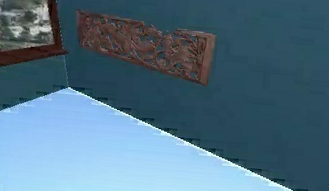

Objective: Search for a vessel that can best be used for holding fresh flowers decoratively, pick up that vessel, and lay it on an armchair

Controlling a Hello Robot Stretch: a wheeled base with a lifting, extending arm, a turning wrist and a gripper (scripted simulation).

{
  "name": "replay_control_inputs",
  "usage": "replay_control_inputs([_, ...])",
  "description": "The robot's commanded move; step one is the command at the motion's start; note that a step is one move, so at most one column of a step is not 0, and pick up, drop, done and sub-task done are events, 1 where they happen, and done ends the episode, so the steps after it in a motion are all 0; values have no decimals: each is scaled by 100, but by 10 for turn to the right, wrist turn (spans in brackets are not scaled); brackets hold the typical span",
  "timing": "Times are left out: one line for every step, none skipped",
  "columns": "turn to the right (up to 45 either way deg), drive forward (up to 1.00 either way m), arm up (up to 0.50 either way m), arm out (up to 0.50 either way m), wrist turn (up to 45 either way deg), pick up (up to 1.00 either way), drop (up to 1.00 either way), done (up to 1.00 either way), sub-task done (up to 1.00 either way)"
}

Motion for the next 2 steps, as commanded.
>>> replay_control_inputs([450, 0, 0, 0, 0, 0, 0, 0, 0])
replay_control_inputs([450, 0, 0, 0, 0, 0, 0, 0, 0])
